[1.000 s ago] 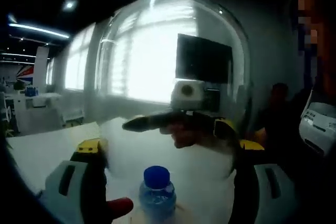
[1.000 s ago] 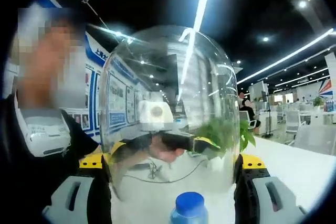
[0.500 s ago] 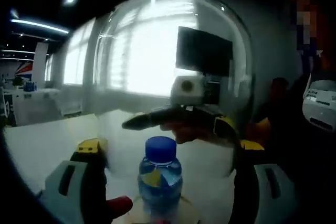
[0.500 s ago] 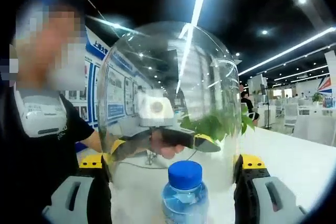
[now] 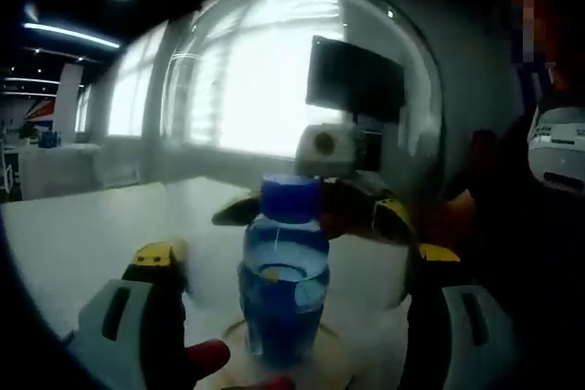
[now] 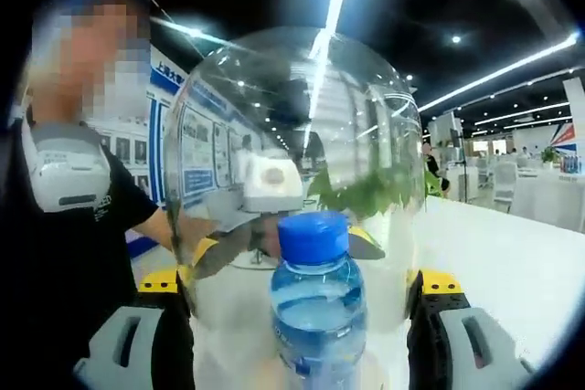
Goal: Open the cover put in the Mizone put the cover back on
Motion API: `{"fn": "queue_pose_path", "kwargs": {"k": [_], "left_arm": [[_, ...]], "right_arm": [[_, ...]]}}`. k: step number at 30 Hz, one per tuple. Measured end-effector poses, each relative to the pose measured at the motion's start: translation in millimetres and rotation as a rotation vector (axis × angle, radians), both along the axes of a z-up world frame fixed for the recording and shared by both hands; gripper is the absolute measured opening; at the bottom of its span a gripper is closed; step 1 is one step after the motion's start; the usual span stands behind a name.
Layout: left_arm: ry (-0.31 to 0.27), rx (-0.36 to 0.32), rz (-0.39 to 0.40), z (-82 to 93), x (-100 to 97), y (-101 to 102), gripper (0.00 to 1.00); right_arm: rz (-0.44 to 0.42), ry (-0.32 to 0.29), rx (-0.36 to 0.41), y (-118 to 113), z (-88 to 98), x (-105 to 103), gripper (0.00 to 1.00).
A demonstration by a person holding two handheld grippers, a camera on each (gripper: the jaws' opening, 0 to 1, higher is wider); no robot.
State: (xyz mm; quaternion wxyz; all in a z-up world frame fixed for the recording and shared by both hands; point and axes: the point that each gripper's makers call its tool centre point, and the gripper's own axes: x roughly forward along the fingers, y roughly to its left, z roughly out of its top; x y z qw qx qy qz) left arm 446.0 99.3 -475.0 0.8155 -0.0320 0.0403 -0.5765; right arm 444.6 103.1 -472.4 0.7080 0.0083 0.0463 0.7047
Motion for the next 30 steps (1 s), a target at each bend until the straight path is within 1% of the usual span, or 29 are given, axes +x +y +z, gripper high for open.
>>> {"fn": "queue_pose_path", "kwargs": {"k": [5,7,12,14,19,22,23,25,28,30], "left_arm": [[0.004,-0.001,-0.001,-13.3,4.0,-0.6,0.86],[0.016,0.006,0.001,-19.9,6.0,-0.8,0.86],[0.035,0.015,-0.001,-30.5,6.1,-2.1,0.86],[0.037,0.024,-0.003,-33.2,6.2,-2.0,0.86],[0.018,0.046,-0.007,-39.2,6.0,-3.0,0.86],[0.017,0.044,-0.007,-43.1,5.2,-2.3,0.86],[0.011,0.046,-0.005,-43.1,4.2,-2.6,0.86],[-0.016,0.067,-0.005,-44.3,4.4,-3.6,0.86],[-0.042,0.075,-0.007,-46.2,0.2,-4.5,0.86],[-0.046,0.074,-0.007,-45.7,0.2,-3.6,0.86]], "right_arm": [[0.001,0.003,-0.021,0.8,-13.0,3.3,0.9],[0.006,0.014,-0.029,0.3,-20.3,4.4,0.9],[0.004,0.041,-0.018,-0.8,-33.3,3.7,0.9],[0.003,0.045,-0.017,-0.4,-35.4,3.5,0.9],[0.005,0.021,-0.048,-0.3,-41.0,3.1,0.9],[0.007,0.02,-0.057,-0.5,-44.8,3.1,0.9],[0.008,0.019,-0.059,-1.4,-45.6,2.8,0.9],[0.011,-0.006,-0.069,-1.6,-47.9,1.3,0.9],[0.014,-0.036,-0.1,-3.8,-52.0,-3.6,0.9],[0.01,-0.036,-0.1,-4.1,-51.7,-3.0,0.9]]}}
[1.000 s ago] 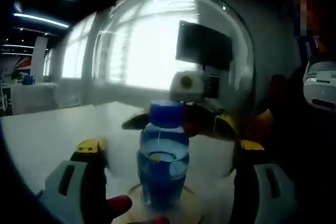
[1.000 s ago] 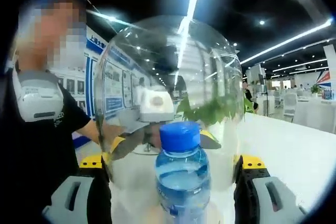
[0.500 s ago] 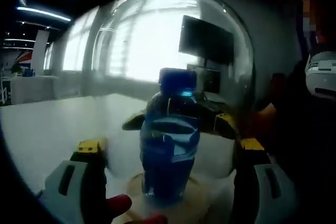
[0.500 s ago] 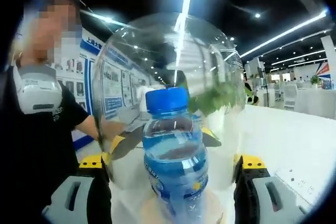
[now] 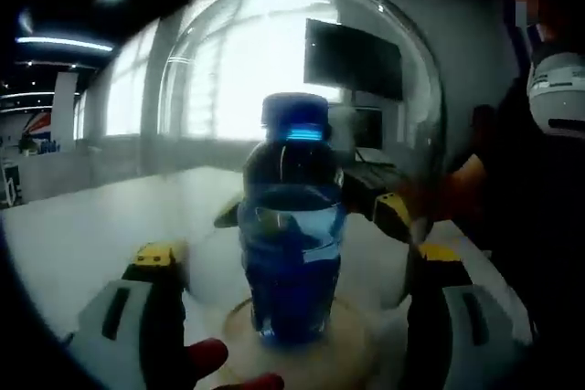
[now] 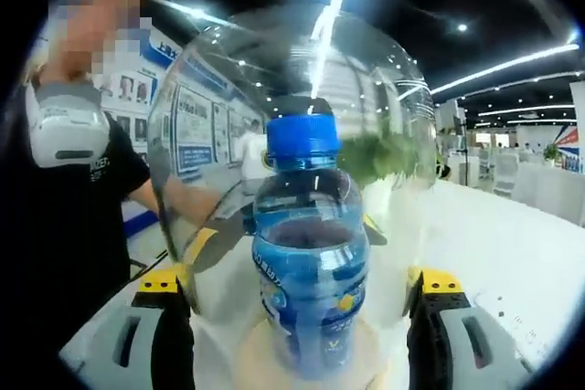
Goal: Open the cover put in the Mizone put the cover back on
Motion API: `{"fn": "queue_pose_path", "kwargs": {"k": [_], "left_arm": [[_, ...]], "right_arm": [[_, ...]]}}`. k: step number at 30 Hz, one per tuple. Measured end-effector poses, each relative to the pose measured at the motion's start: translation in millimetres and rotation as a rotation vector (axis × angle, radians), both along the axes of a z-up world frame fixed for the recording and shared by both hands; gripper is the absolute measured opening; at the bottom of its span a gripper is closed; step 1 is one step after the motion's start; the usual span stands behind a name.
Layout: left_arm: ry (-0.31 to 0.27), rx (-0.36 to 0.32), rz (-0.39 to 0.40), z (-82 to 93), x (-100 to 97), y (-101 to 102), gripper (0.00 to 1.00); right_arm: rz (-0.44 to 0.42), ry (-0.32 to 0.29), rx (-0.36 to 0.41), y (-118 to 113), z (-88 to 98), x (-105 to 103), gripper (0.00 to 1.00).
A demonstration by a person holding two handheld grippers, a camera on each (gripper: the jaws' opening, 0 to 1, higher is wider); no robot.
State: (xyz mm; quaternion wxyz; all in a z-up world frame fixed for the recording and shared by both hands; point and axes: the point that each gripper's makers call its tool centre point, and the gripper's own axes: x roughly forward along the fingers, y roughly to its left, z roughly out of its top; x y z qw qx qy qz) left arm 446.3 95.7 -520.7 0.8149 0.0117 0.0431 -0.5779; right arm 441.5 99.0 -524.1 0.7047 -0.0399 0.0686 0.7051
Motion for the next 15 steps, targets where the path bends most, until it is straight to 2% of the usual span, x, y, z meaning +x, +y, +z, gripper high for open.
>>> {"fn": "queue_pose_path", "kwargs": {"k": [7,15], "left_arm": [[-0.002,-0.028,0.006,0.6,0.2,3.3,0.86],[-0.001,-0.04,0.015,-1.1,-1.1,5.0,0.85]], "right_arm": [[-0.008,0.005,0.041,0.5,0.2,0.4,0.9],[-0.026,0.002,0.041,0.6,0.9,0.8,0.9]]}}
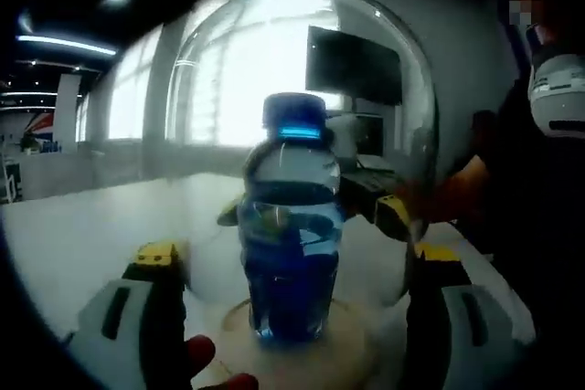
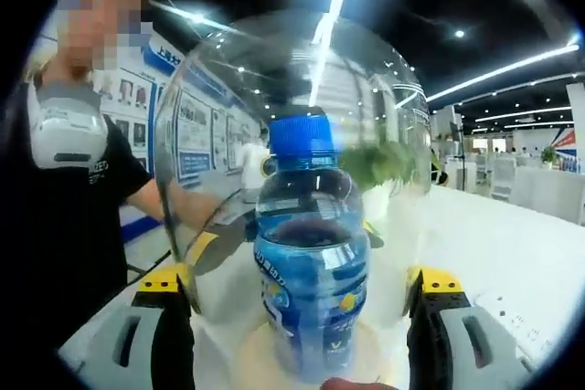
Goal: Open the cover put in the Mizone put the cover back on
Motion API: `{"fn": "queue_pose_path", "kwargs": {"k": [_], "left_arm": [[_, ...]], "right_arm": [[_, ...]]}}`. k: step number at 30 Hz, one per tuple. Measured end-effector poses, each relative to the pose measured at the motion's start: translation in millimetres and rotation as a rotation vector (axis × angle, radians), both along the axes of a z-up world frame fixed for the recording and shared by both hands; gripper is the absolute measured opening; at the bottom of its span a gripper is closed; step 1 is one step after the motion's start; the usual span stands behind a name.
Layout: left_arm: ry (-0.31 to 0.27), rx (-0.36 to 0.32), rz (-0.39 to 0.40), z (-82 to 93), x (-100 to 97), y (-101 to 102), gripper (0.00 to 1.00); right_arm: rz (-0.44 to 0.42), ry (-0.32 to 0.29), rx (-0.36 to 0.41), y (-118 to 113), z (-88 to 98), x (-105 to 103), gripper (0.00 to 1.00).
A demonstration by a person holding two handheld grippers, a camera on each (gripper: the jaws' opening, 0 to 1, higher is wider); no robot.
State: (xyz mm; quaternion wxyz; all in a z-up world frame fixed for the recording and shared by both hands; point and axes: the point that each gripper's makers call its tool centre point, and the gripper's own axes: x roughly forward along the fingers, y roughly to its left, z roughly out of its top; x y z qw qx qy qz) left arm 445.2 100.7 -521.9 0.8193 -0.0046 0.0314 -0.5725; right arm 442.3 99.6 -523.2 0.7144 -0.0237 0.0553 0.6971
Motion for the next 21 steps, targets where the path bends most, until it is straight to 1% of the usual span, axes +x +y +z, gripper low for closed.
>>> {"fn": "queue_pose_path", "kwargs": {"k": [4,7,11,17,19,21], "left_arm": [[0.007,0.033,0.014,-7.8,-2.9,1.7,0.83],[-0.014,0.066,0.027,-12.9,-4.9,3.5,0.81],[-0.01,0.068,0.038,-14.0,-6.2,6.7,0.79],[-0.001,0.059,0.061,-12.7,-8.4,10.3,0.78],[0.003,0.051,0.066,-12.2,-8.9,10.7,0.78],[0.005,0.046,0.07,-11.6,-9.4,11.0,0.78]], "right_arm": [[-0.021,-0.001,-0.008,-1.2,0.0,0.5,0.9],[-0.037,-0.002,-0.031,-1.8,-0.5,0.4,0.9],[-0.059,-0.001,-0.044,-2.4,-1.6,0.9,0.9],[-0.103,0.0,-0.038,-3.5,-1.0,-0.3,0.9],[-0.118,0.013,-0.036,-4.8,1.1,-1.1,0.9],[-0.13,-0.003,-0.034,-7.1,3.3,-2.8,0.9]]}}
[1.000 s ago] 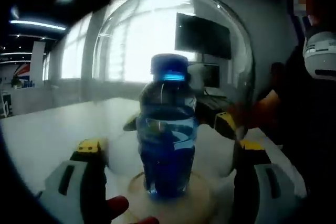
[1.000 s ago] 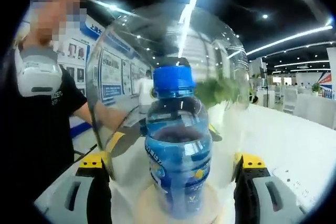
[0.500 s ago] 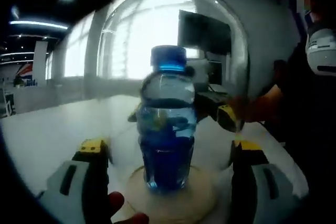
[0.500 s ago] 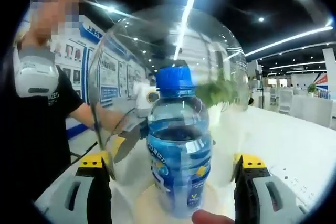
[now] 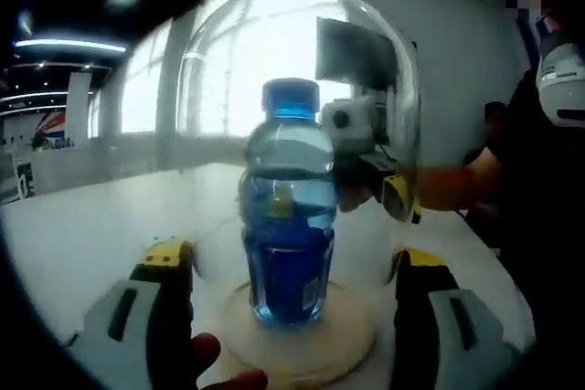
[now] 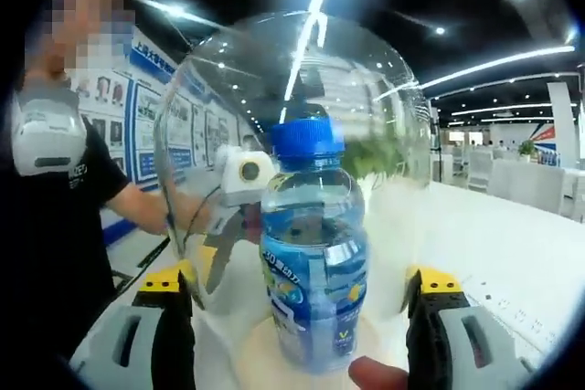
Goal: Open the cover put in the Mizone put the cover back on
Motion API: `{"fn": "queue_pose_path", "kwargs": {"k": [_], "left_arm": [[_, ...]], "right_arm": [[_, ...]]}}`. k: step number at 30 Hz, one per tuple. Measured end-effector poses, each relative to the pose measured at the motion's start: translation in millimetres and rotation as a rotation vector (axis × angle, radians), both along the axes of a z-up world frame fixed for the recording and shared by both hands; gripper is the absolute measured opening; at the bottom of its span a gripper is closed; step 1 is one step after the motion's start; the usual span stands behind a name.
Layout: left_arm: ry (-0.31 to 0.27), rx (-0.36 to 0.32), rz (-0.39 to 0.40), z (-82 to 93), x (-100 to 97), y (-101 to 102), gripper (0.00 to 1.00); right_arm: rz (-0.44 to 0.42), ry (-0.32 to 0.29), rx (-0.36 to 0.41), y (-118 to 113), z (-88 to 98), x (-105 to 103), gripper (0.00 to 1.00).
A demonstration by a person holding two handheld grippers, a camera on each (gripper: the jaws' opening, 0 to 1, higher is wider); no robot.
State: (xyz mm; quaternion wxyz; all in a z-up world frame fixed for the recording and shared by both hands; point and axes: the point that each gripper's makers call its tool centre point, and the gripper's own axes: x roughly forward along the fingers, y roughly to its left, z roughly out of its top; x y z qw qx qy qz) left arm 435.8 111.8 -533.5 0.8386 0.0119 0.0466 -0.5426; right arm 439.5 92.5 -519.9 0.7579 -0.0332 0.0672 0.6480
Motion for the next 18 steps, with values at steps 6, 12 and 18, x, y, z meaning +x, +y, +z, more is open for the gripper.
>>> {"fn": "queue_pose_path", "kwargs": {"k": [6,12,18], "left_arm": [[0.01,-0.03,0.017,2.5,-2.4,3.3,0.77],[0.021,-0.055,0.045,4.9,-5.2,7.9,0.75],[0.045,-0.054,0.082,5.0,-9.5,11.6,0.71]], "right_arm": [[-0.042,-0.011,0.01,-6.7,1.8,-4.6,0.9],[-0.088,-0.037,0.009,-11.3,1.7,-8.5,0.9],[-0.143,-0.027,0.027,-16.4,0.7,-5.3,0.9]]}}
